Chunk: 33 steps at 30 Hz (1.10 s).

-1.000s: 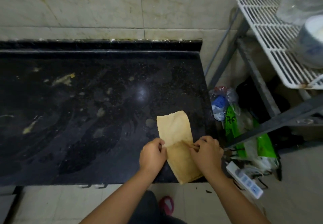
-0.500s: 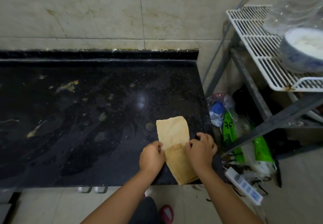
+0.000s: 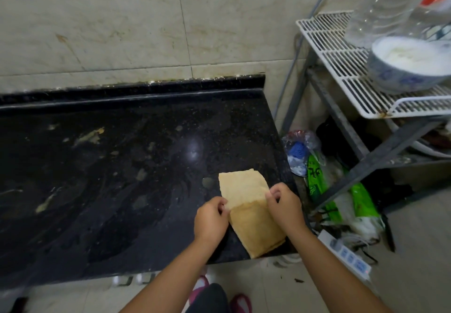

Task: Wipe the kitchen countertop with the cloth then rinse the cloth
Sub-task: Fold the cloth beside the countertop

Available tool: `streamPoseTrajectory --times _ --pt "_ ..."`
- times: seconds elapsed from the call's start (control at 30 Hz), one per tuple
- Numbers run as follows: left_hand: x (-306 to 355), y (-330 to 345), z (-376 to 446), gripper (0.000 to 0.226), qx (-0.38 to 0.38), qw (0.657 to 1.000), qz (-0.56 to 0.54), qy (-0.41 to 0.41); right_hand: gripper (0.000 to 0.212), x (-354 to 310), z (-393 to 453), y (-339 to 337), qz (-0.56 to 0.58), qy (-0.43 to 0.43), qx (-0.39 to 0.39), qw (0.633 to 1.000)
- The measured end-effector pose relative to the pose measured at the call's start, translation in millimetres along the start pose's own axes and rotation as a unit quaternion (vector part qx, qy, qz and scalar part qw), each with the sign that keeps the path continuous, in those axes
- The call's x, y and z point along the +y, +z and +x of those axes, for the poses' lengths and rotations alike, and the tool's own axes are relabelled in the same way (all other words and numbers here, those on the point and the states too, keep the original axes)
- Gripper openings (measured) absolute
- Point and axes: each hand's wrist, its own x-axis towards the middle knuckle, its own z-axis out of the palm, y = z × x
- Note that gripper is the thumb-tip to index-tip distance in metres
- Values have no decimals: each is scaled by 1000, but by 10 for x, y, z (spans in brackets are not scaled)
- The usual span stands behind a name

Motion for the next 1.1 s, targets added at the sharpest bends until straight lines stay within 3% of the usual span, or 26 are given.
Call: streamPoseTrajectory --times 0.1,0.23,0.43,0.63,0.83,0.97,1.1 --pt "4 -29 -8 19 -5 1000 -1 7 7 -23 -4 -17 74 -5 -24 997" --pt "-4 -54 28 20 -6 999 11 33 36 -11 45 39 40 32 -92 994" --pt "-4 -93 32 22 0 998 21 54 45 -26 120 21 97 53 -81 991" --pt "57 -243 15 22 27 992 45 118 34 -30 -200 -206 143 -66 17 987" --pt "423 -544 -2 16 60 963 17 264 23 -98 -442 -424 80 -188 206 957" --pt "530 -740 -159 14 -7 950 40 308 26 -109 -693 -556 53 -166 211 962" --pt "568 -668 -172 26 -145 954 85 249 21 -79 -744 -559 54 -83 166 981"
